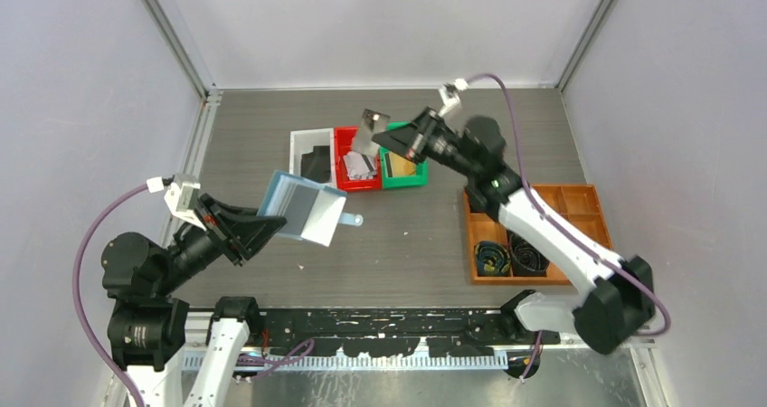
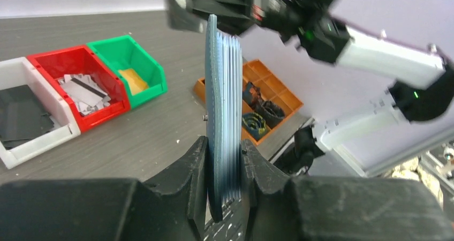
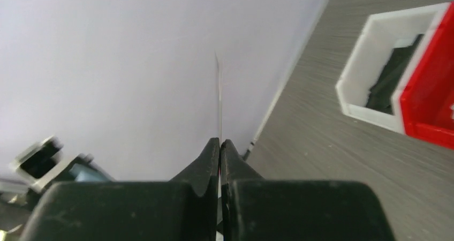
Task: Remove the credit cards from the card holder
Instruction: Place the credit card in the storage box.
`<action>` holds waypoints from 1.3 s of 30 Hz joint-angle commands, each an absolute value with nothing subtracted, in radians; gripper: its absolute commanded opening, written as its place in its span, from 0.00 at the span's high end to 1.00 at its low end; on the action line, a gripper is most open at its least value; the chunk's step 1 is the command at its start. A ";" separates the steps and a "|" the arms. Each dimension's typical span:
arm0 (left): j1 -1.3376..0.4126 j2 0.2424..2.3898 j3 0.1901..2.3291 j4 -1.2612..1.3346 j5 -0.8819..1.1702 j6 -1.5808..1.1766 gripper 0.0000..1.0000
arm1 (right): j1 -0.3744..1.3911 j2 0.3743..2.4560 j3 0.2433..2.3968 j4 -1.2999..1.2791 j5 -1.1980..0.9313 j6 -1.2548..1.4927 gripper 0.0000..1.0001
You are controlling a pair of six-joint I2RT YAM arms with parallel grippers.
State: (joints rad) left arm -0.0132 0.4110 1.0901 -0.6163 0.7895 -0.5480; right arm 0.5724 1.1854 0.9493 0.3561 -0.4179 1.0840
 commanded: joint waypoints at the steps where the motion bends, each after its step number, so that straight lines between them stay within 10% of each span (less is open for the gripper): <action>1: -0.011 0.352 1.099 -0.638 0.888 -0.468 1.00 | 0.568 1.452 1.316 -0.171 -0.492 0.758 0.99; 15: -0.011 0.311 1.039 -0.568 0.922 -0.586 1.00 | 0.705 2.222 1.996 -0.382 -0.423 0.638 0.99; 32: -0.011 0.302 1.033 -0.554 0.950 -0.598 1.00 | 0.709 2.428 2.196 -0.358 -0.309 0.667 0.99; 39: -0.011 0.308 1.040 -0.560 0.936 -0.591 1.00 | 0.712 2.409 2.201 -0.358 -0.302 0.653 0.60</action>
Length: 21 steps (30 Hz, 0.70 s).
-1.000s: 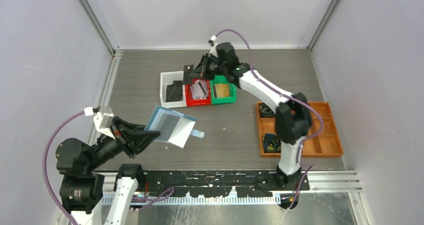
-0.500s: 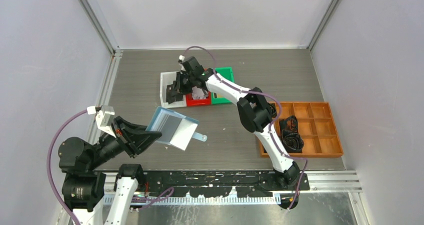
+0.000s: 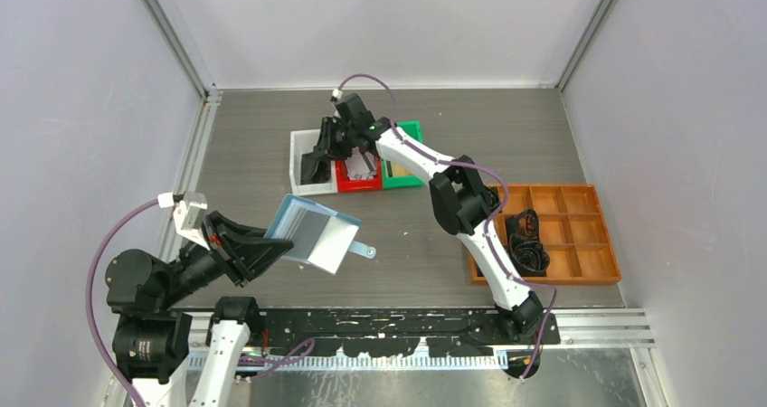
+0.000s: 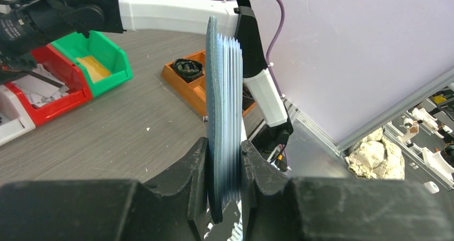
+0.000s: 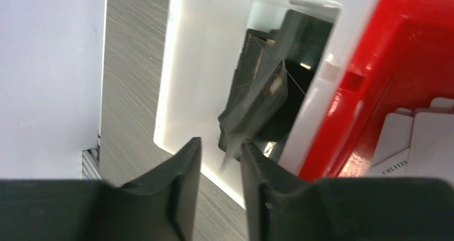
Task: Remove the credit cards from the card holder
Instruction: Place the credit card in the storage box, then remove the credit card from the card holder.
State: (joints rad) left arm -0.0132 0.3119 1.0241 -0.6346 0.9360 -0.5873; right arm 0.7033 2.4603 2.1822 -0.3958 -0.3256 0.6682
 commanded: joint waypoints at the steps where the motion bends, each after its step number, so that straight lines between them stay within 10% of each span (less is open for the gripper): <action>1: -0.011 0.311 1.048 -0.568 0.933 -0.584 1.00 | 0.712 2.381 2.179 -0.344 -0.296 0.651 0.55; 21: -0.010 0.323 1.034 -0.503 0.950 -0.692 1.00 | 0.688 1.386 1.278 0.278 -0.608 0.967 0.01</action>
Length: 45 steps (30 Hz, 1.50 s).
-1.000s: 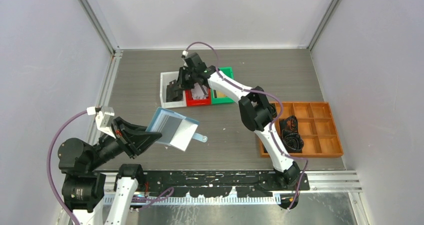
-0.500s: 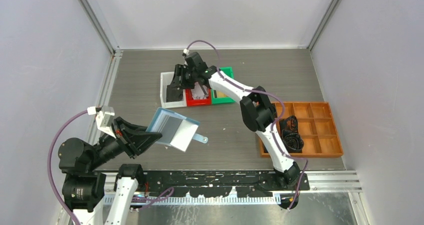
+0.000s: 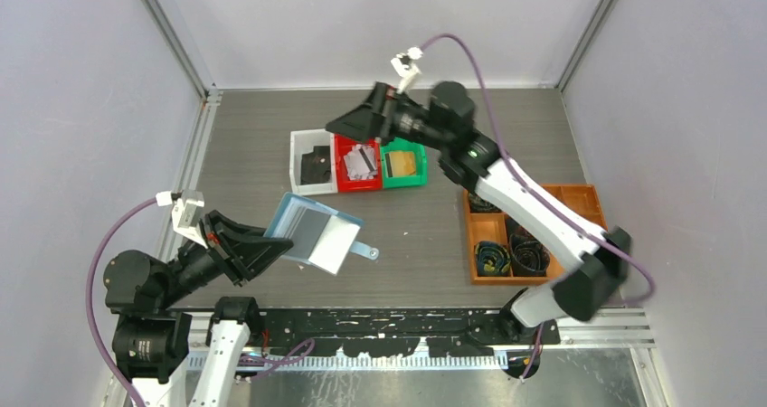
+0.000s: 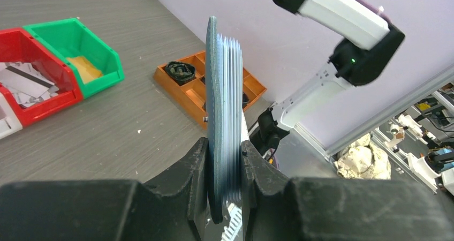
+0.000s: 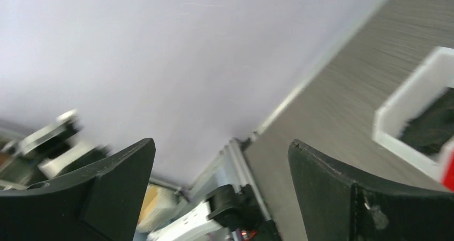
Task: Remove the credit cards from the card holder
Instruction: Remove the credit card from the card holder.
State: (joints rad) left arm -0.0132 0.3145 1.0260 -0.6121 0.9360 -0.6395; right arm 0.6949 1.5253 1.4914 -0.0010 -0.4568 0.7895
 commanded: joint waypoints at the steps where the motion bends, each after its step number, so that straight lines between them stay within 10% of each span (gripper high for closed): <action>1: -0.011 0.321 1.032 -0.500 0.946 -0.692 1.00 | 0.694 1.336 1.206 0.351 -0.623 1.020 0.00; 18: -0.011 0.373 0.990 -0.465 0.922 -0.730 1.00 | 0.927 1.181 0.948 0.550 -0.663 1.142 0.06; 25: -0.011 0.374 0.987 -0.474 0.910 -0.695 1.00 | 0.968 1.200 1.004 0.385 -0.593 1.073 0.34; 35: -0.011 0.352 0.979 -0.505 0.922 -0.630 1.00 | 1.027 1.239 1.020 0.321 -0.395 1.047 0.49; 45: -0.011 0.356 0.974 -0.498 0.963 -0.679 0.73 | 1.057 1.217 0.986 0.388 -0.356 1.024 0.82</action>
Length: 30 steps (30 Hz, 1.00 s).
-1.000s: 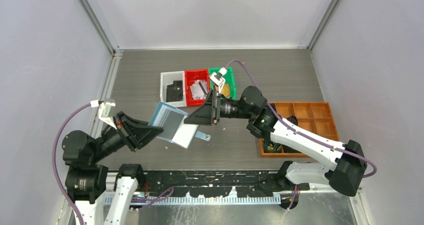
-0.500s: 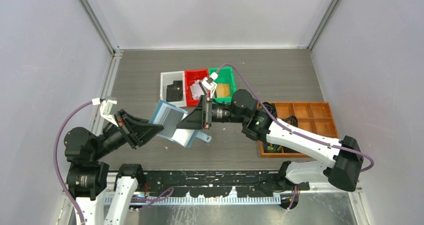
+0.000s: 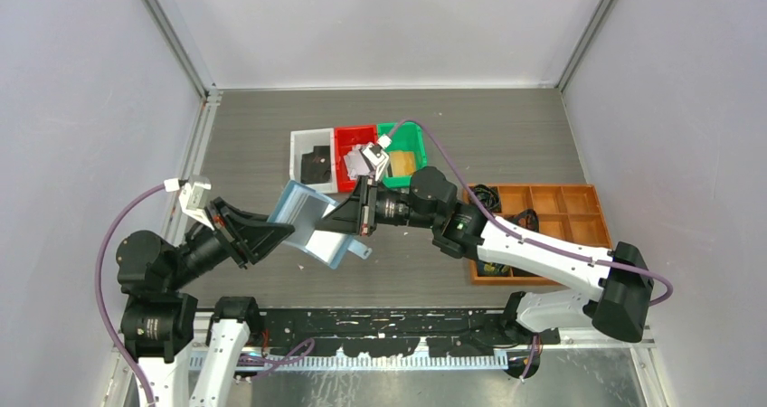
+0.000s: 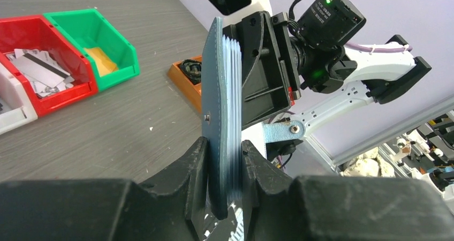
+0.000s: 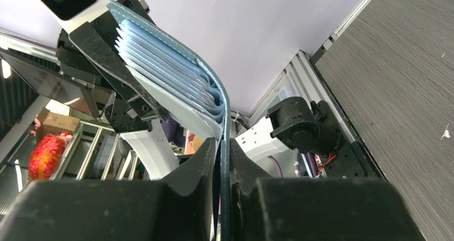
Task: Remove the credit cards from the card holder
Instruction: Remove the credit card from the card holder.
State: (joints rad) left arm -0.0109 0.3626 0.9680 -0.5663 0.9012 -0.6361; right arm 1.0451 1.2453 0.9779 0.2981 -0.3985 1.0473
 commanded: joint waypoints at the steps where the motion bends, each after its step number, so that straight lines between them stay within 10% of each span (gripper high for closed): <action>1: -0.011 0.359 0.975 -0.494 0.967 -0.694 0.71 | 1.058 1.214 0.980 0.393 -0.358 1.022 0.82; 23: -0.010 0.340 0.969 -0.529 0.984 -0.617 0.58 | 1.066 1.161 0.959 0.433 -0.386 0.998 0.95; 30: -0.011 0.333 0.977 -0.551 0.940 -0.570 0.68 | 1.075 1.157 0.960 0.452 -0.411 0.981 0.95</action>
